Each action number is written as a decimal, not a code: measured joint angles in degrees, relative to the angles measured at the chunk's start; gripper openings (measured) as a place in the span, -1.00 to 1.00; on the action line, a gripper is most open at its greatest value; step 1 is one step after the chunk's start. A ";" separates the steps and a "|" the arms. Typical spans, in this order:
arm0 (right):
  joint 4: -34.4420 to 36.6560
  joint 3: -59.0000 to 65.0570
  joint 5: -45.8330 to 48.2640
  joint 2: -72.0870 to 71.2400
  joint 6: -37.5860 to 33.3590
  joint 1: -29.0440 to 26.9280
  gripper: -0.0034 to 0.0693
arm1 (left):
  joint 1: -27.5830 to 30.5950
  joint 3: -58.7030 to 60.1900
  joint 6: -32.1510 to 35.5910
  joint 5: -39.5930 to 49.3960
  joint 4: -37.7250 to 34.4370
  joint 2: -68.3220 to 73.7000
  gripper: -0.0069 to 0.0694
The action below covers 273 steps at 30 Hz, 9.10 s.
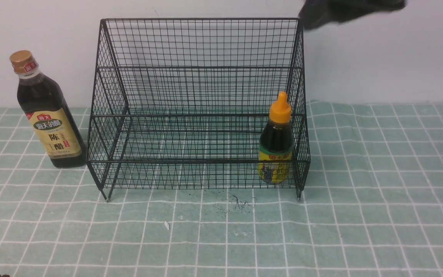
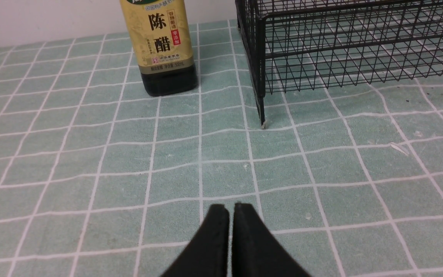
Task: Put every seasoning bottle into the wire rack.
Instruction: Use the left arm to grab the condiment bottle closest to it, then use the left arm to put the condiment bottle back on the shelf
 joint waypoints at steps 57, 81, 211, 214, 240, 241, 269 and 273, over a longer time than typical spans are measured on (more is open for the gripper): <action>-3.91 110.09 -50.79 -87.29 -4.10 -24.59 -0.94 | 0.00 0.00 0.00 -0.07 0.00 0.00 -0.83; -3.91 110.09 -50.79 -87.31 -4.16 -24.59 -0.94 | 0.00 0.00 0.00 -0.07 0.00 0.00 -0.83; -3.94 110.09 -50.73 -87.31 -5.49 -24.59 -0.94 | -2.62 -84.31 11.57 -17.92 -23.82 92.00 -0.03; -3.94 110.09 -50.73 -87.31 -5.49 -24.59 -0.94 | -2.62 -84.31 11.57 -17.78 -23.82 93.30 -0.03; -3.94 110.09 -50.73 -87.31 -5.49 -24.59 -0.94 | -2.72 -84.31 14.34 -10.44 -23.65 100.54 0.03; -3.94 110.09 -50.73 -87.31 -5.49 -24.59 -0.94 | -2.72 -84.46 14.34 -11.02 -23.71 100.48 0.08; -3.94 110.09 -50.73 -87.31 -5.49 -24.59 -0.94 | -4.90 -84.92 16.78 -9.80 -24.79 93.37 0.30; -3.94 110.09 -50.73 -87.31 -5.49 -24.59 -0.94 | -4.90 -84.92 16.84 -3.96 -24.97 91.12 0.19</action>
